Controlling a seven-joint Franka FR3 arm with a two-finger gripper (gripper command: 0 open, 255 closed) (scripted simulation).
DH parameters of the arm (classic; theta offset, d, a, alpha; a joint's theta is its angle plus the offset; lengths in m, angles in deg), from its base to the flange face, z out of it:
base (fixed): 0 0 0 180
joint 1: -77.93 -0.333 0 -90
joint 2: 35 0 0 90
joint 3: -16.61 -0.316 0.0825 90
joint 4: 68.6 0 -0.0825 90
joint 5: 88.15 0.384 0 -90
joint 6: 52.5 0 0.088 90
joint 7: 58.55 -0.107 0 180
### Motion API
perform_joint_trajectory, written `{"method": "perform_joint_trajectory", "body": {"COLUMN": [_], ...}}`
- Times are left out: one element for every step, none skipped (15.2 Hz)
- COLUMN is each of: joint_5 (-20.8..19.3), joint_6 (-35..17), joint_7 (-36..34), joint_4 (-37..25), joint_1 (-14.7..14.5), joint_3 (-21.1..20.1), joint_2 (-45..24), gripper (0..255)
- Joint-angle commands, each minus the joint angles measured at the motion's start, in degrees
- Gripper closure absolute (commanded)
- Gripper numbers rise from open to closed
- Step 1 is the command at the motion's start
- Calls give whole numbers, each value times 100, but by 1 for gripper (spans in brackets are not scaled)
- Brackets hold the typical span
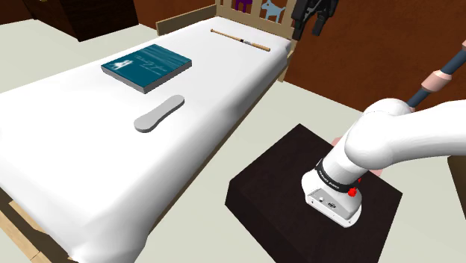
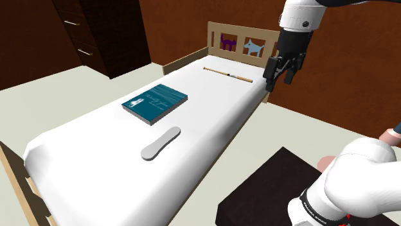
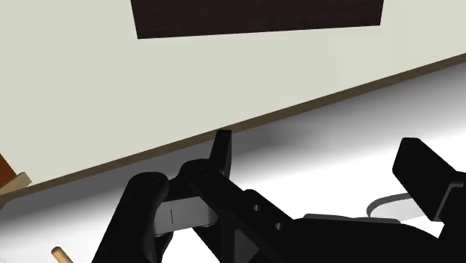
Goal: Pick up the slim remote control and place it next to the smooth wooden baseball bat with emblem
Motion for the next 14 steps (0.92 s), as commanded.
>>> {"method": "perform_joint_trajectory", "body": {"joint_5": [0, 105, 211, 317, 420, 521, 619, 714, 805, 891, 972, 1047, 1116, 1175], "joint_6": [0, -116, -235, -358, -484, -614, -748, -885, -1025, -1167, -1313, -1459, -1608, -1758], "joint_7": [0, -251, -499, -745, -991, -1235, -1480, -1721, -1962, -2202, -2441, -2679, -2917, -3155], "joint_4": [0, 107, 204, 292, 371, 440, 499, 547, 586, 615, 634, 643, 642, 630], "joint_1": [0, 19, 39, 60, 76, 92, 106, 125, 142, 161, 183, 209, 237, 267], "joint_3": [0, -140, -282, -428, -571, -716, -859, -1006, -1152, -1299, -1446, -1594, -1742, -1889], "joint_2": [0, 4, -4, -23, -53, -95, -149, -214, -292, -381, -481, -593, -716, -849], "gripper": [0, 0, 0, 0, 0, 0, 0, 0, 0, 0, 0, 0, 0, 0]}}
